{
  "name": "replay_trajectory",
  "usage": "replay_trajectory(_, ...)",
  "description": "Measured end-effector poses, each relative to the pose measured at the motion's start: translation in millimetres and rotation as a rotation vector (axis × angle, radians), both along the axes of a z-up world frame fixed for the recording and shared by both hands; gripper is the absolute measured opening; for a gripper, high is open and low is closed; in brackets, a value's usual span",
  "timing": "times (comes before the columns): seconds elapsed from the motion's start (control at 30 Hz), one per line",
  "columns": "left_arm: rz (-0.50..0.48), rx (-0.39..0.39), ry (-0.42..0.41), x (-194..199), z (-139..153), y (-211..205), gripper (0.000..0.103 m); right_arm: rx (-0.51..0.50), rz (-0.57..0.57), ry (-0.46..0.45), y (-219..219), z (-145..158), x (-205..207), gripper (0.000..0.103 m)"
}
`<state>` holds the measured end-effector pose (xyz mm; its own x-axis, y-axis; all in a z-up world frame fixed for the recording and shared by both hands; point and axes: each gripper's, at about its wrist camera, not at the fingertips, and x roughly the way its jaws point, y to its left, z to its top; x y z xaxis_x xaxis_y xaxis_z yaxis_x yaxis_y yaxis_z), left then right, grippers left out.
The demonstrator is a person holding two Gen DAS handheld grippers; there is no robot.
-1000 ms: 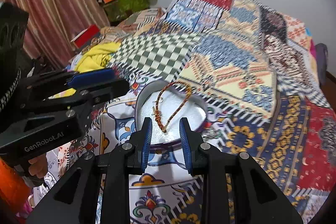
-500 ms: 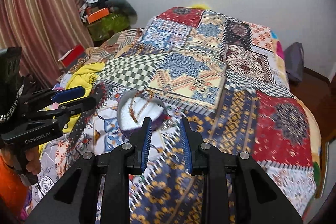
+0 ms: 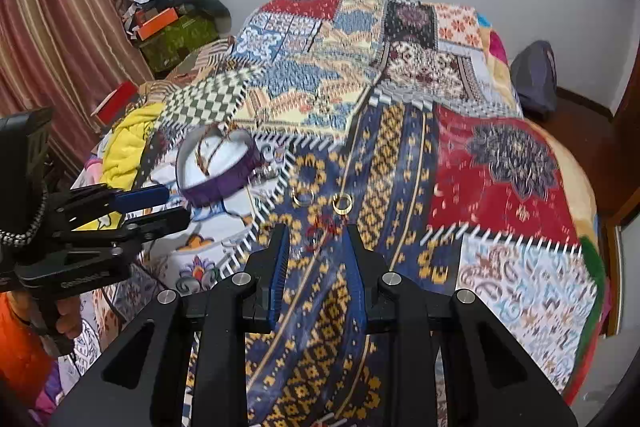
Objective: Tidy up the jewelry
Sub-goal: 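Move the left gripper to a silver ring and grasp it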
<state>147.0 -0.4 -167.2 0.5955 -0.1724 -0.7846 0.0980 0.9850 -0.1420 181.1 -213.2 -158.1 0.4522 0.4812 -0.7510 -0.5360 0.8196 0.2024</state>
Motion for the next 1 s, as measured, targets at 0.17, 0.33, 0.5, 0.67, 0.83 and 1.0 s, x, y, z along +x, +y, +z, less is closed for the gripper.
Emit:
replay_trajectory(0.17,-0.045,0.000,0.044,11,-19,-20,0.043,-0.001,0.008,0.047,-3,-18,0,0.024)
replay_trajectory(0.33,-0.088,0.015,0.084,22,-37,-36,0.043,0.001,0.019,0.087,-2,-31,3,0.025)
replay_trajectory(0.5,-0.126,0.026,0.121,35,-54,-47,0.043,0.029,0.018,0.118,-5,-38,7,0.025)
replay_trajectory(0.67,-0.132,0.059,0.109,44,-62,-54,0.030,0.035,0.030,0.136,-2,-44,11,0.025)
replay_trajectory(0.83,-0.111,0.050,0.074,46,-66,-50,0.021,-0.002,0.051,0.139,9,-54,12,0.025)
replay_trajectory(1.0,-0.105,0.045,0.060,40,-65,-46,0.021,-0.002,0.088,0.143,21,-55,14,0.025)
